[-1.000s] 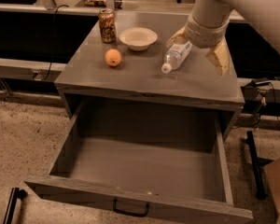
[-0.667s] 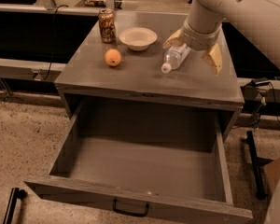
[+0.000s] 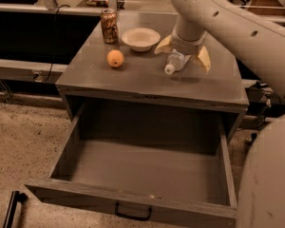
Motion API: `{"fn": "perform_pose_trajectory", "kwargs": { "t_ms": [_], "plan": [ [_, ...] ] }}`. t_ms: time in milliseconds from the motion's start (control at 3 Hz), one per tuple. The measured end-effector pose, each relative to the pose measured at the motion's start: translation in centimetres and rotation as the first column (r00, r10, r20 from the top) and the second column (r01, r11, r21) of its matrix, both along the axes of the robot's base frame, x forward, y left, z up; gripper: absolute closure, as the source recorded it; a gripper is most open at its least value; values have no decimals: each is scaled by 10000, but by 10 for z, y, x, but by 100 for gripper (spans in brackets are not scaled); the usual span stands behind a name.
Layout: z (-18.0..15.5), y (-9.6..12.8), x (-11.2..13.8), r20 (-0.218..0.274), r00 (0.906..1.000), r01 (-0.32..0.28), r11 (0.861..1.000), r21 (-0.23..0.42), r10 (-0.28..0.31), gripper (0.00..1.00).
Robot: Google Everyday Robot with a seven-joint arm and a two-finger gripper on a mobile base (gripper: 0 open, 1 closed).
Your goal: Place blue plastic bottle into top drawer
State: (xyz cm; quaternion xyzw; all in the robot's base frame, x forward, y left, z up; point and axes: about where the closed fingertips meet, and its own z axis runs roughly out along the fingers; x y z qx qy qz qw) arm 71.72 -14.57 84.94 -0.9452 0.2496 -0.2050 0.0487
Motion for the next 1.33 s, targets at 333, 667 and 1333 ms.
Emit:
{"fn": "perform_pose_trajectory", "kwargs": {
  "t_ms": [333,667,1333],
  "plan": [
    [-5,10,24,207,9992,-343,9984,-444,353,19],
    [-6,17,32,270,9978,-587,9962,-641,605,41],
    [9,17,29,607,9981,217,9917,-1267,-141,87]
  ]
}}
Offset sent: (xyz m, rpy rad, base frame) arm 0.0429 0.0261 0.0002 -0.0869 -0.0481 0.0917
